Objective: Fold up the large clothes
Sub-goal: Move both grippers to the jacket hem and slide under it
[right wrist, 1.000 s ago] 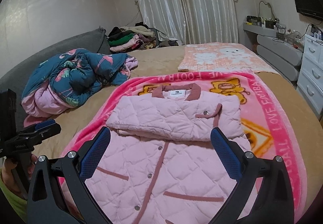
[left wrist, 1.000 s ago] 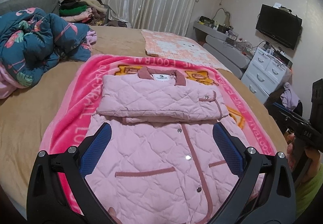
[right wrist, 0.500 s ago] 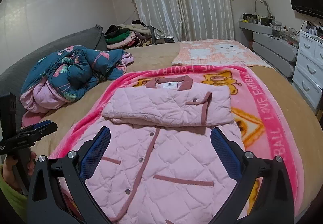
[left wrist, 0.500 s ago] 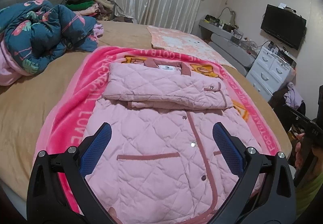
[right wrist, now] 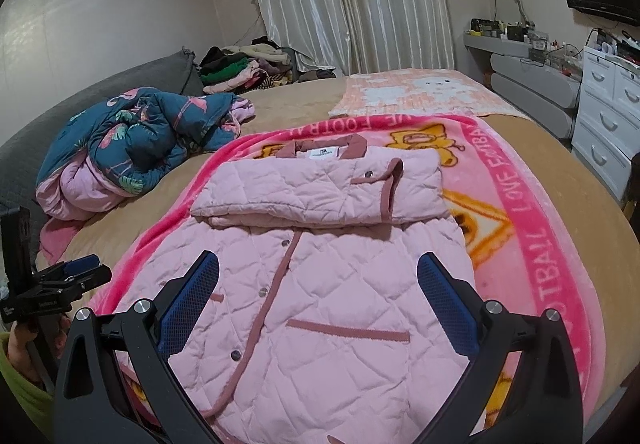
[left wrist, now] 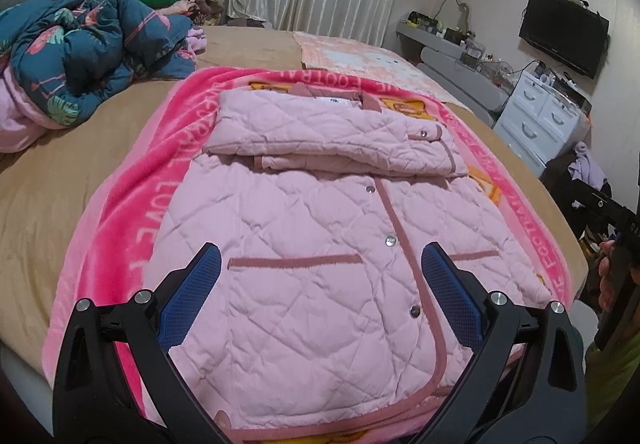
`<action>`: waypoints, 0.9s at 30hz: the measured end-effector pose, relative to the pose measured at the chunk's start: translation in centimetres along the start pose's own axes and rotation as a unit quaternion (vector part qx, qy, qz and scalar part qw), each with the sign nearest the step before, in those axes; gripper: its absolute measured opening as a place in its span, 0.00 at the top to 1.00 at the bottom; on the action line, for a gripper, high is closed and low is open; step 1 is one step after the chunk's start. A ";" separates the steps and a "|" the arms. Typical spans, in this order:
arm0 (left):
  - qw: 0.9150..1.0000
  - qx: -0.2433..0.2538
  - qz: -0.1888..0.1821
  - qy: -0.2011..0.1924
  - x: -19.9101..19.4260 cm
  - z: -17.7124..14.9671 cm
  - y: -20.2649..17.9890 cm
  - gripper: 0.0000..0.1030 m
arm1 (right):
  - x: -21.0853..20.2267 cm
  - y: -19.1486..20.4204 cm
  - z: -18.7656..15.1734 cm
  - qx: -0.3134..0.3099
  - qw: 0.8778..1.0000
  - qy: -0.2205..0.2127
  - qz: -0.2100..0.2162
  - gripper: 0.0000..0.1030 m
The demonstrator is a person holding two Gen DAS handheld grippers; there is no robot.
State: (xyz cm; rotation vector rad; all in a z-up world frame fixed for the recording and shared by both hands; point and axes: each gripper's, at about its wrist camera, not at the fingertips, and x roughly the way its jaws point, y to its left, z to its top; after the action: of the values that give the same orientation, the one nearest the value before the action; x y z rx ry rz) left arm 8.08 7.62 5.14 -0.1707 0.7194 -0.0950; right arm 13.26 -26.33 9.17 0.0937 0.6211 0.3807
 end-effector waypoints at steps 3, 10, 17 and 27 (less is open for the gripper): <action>1.000 0.000 0.002 0.004 0.2 -0.6 0.0 0.09 | 0.0 -0.3 -0.8 -0.001 1.000 0.006 -0.001 0.04; 1.000 0.001 0.017 0.015 0.5 -1.9 0.5 0.09 | -0.1 -1.4 -2.6 0.008 1.000 0.017 -0.009 0.04; 0.999 -0.007 0.032 0.032 1.2 -3.2 1.7 0.09 | 0.2 -2.5 -4.2 0.011 0.999 0.031 -0.020 0.04; 0.996 -0.023 0.063 0.060 2.7 -4.7 4.4 0.09 | 0.8 -4.7 -6.9 0.020 0.997 0.065 -0.042 0.04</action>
State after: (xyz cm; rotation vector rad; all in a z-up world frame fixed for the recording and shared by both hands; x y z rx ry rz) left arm 7.07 10.96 -0.89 -0.1639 0.8516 0.0326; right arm 11.32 -30.59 2.23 0.0823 0.7585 0.2947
